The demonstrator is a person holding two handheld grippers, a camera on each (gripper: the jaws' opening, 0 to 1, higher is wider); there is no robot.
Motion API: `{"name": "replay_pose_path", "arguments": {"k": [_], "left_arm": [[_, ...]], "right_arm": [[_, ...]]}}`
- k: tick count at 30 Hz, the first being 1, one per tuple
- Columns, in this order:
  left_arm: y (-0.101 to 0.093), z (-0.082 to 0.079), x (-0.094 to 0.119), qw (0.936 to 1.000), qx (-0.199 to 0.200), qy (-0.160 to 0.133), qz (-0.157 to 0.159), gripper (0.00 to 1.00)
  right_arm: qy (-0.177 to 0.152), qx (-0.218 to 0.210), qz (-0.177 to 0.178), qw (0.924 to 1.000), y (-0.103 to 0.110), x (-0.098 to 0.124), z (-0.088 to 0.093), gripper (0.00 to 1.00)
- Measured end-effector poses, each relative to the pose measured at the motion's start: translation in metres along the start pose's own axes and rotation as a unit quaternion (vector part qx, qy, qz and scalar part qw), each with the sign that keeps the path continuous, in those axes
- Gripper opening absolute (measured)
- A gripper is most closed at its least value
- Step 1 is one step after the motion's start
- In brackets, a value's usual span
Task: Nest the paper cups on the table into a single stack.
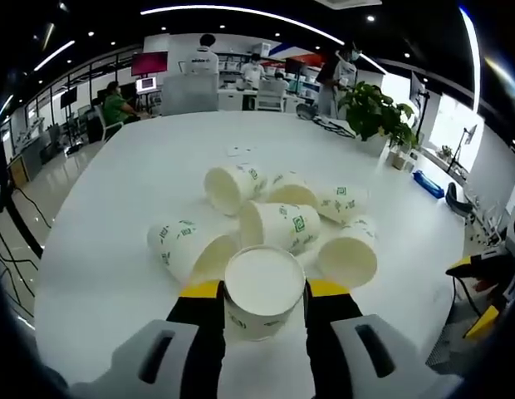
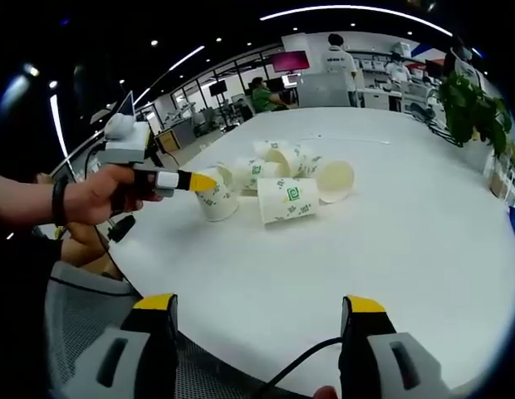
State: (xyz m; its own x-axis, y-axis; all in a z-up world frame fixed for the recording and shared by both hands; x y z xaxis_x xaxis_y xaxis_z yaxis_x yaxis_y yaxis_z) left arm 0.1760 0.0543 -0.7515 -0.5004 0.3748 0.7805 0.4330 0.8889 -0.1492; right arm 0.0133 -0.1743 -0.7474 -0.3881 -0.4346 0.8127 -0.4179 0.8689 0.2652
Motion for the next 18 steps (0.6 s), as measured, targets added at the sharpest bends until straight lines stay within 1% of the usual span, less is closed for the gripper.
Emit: {"name": "replay_pose_path", "arguments": {"k": [5,7,9,12,14,18], "left_arm": [[-0.004,0.003,0.014,0.9998,0.009,-0.014,0.008,0.34],[-0.007,0.006,0.024,0.9996,0.012,-0.022,0.012,0.34],[-0.006,0.011,0.023,0.9994,0.015,-0.025,0.017,0.34],[-0.010,0.016,0.032,0.9991,0.019,-0.029,0.024,0.34],[-0.012,0.017,0.038,0.9983,0.032,-0.037,0.033,0.34],[-0.019,0.022,0.051,0.9971,0.042,-0.046,0.044,0.34]], "right_arm": [[-0.004,0.006,-0.003,1.0000,0.004,0.002,-0.001,0.81],[-0.004,0.008,-0.006,0.9999,0.005,0.002,-0.003,0.81],[-0.006,0.010,-0.013,0.9999,0.008,0.004,-0.004,0.80],[-0.007,0.014,-0.029,0.9995,0.013,0.004,-0.005,0.76],[-0.004,0.025,-0.037,0.9990,0.018,0.003,-0.005,0.74],[0.003,0.051,-0.048,0.9976,0.025,-0.001,-0.004,0.74]]}}
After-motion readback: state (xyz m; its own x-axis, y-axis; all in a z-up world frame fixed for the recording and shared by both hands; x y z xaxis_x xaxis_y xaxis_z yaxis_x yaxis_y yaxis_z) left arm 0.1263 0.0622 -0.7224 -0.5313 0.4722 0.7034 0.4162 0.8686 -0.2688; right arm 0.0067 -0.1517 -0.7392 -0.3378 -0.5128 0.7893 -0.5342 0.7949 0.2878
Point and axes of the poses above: the point that each gripper's makers call its tool centre point, and the gripper's own axes: x roughly backward along the fingers, y roughly to its left, z roughly out of its underside, the point moved 6 cm from there along x, roughly backward along the fingers, and after that the axes turned 15 degrees about y, right-handed, at the moved point
